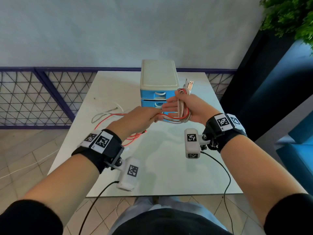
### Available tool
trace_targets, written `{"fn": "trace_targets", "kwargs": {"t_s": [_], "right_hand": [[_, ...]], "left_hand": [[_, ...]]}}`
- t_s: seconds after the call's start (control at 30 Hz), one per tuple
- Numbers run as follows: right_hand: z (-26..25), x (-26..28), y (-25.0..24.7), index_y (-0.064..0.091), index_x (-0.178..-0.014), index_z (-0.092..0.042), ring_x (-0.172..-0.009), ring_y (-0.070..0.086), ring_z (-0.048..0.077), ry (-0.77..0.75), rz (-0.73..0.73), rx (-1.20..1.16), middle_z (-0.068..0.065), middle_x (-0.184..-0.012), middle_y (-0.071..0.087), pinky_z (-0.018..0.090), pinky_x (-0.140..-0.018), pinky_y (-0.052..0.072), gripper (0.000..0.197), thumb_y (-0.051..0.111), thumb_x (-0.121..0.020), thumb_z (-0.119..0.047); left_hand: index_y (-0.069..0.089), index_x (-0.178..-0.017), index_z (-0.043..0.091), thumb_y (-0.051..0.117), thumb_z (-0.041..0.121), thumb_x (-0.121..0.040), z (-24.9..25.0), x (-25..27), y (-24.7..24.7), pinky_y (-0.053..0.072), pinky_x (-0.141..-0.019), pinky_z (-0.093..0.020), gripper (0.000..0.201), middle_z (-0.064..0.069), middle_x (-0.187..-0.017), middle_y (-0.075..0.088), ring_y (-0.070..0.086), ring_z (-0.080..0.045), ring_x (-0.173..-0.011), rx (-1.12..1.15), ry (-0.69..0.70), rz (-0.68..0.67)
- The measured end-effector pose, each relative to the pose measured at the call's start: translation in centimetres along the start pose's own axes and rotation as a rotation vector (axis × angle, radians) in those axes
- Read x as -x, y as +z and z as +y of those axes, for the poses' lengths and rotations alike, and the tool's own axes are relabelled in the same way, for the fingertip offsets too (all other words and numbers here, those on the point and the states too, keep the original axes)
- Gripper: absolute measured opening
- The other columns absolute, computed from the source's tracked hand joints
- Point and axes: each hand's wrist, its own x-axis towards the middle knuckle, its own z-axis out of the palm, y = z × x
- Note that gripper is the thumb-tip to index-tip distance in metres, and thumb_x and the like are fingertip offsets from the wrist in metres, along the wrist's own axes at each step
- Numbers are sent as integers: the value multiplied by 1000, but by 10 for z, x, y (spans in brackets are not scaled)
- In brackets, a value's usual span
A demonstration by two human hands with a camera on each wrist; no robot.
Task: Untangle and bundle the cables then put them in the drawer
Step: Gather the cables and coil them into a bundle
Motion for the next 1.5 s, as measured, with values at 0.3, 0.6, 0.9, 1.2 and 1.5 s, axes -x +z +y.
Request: {"fn": "trace_targets", "kwargs": {"t_s": [0.3,0.6,0.9,1.2,1.5], "right_hand": [[5,4,9,56,-125,-13,-107,58,33,203,-297,159,15,-103,65,50,-99,43,41,42,-99,-42],[13,6,15,54,-113,-3,-112,62,32,214,-435,235,17,-99,60,43,-94,50,21,51,-97,-17],[18,10,25,56,-112,1,-86,71,14,157,-475,391,15,-106,68,26,-76,58,19,52,-94,3],[16,10,19,58,-108,-2,-86,71,16,143,-318,602,9,-93,71,33,-77,59,13,52,-97,-6],[21,7,6,58,-100,-9,-61,62,13,33,-132,376,7,-76,61,27,-57,53,10,48,-99,-7]], "left_hand": [[58,-85,28,44,23,-93,10,-18,-21,37,-89,-43,17,12,-106,62,56,-20,-107,-383,189,-105],[68,-87,20,66,46,-80,8,-18,-21,45,-68,-29,27,8,-77,65,63,-18,-81,-131,84,-75],[29,-103,25,80,28,-71,7,-16,-27,50,-60,-27,60,5,-89,61,62,-14,-77,188,-55,-129],[37,-102,19,72,40,-80,1,-10,-30,43,-49,-27,47,4,-69,65,48,-13,-48,363,-276,-214],[47,-79,17,46,55,-81,-7,9,-17,35,-43,-17,39,10,-45,31,31,-6,-38,1297,-448,-394]]}}
